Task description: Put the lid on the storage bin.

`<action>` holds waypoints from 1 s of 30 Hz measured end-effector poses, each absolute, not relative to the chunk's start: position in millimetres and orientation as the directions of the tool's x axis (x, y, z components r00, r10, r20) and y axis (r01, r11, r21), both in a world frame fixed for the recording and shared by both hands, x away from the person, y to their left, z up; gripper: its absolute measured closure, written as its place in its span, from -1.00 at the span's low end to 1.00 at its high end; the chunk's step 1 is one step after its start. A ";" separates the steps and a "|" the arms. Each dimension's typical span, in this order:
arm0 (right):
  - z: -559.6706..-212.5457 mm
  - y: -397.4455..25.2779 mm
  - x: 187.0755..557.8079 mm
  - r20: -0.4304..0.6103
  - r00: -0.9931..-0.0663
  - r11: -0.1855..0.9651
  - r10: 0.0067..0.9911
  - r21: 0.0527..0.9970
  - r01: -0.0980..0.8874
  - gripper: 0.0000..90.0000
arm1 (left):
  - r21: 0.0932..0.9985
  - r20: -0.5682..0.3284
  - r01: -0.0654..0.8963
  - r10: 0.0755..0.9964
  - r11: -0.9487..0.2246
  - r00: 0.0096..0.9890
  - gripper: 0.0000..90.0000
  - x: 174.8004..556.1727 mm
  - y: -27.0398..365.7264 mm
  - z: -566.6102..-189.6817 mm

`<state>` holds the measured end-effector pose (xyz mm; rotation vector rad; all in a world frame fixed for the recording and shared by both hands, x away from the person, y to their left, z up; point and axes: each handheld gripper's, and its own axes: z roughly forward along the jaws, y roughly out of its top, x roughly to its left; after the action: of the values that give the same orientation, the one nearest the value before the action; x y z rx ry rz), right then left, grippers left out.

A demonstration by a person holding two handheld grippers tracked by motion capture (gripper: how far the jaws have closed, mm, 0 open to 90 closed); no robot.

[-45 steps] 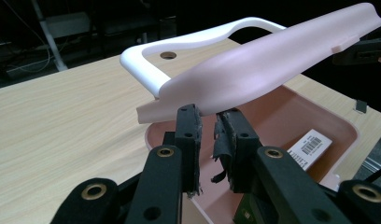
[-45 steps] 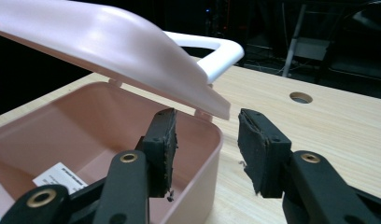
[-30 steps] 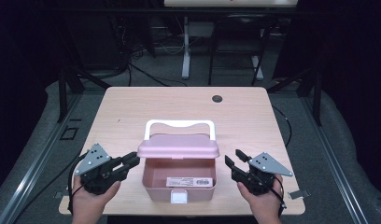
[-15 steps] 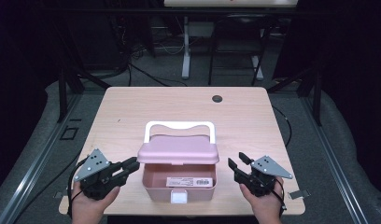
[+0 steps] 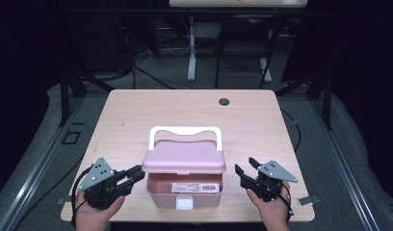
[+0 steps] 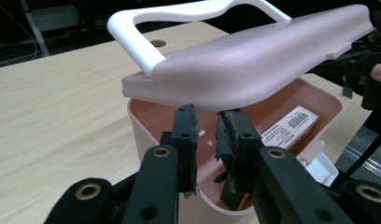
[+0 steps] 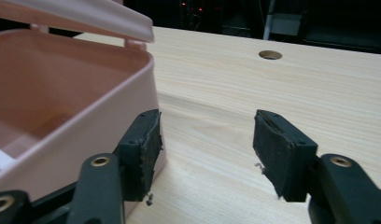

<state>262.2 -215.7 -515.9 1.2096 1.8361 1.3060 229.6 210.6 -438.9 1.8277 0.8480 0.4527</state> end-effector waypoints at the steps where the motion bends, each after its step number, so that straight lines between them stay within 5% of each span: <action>1: -515.9 -215.7 262.2 0.047 -0.424 0.111 0.905 0.933 0.341 -0.12 | 0.911 -0.075 0.344 0.729 -0.227 0.680 0.68 229.4 210.8 -439.1; 8: -524.1 -216.9 268.1 0.044 -0.408 0.122 0.912 0.920 0.372 -0.26 | 0.908 -0.077 0.349 0.727 -0.232 0.683 0.66 228.2 211.0 -443.6; 30: -526.6 -220.2 269.7 0.055 -0.397 0.108 0.916 0.920 0.376 -0.26 | 0.898 -0.062 0.355 0.722 -0.261 0.689 0.66 219.9 211.6 -460.0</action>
<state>269.7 -220.2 -526.6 1.2562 1.8402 1.2701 219.9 211.6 -460.0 1.8695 0.8439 0.4473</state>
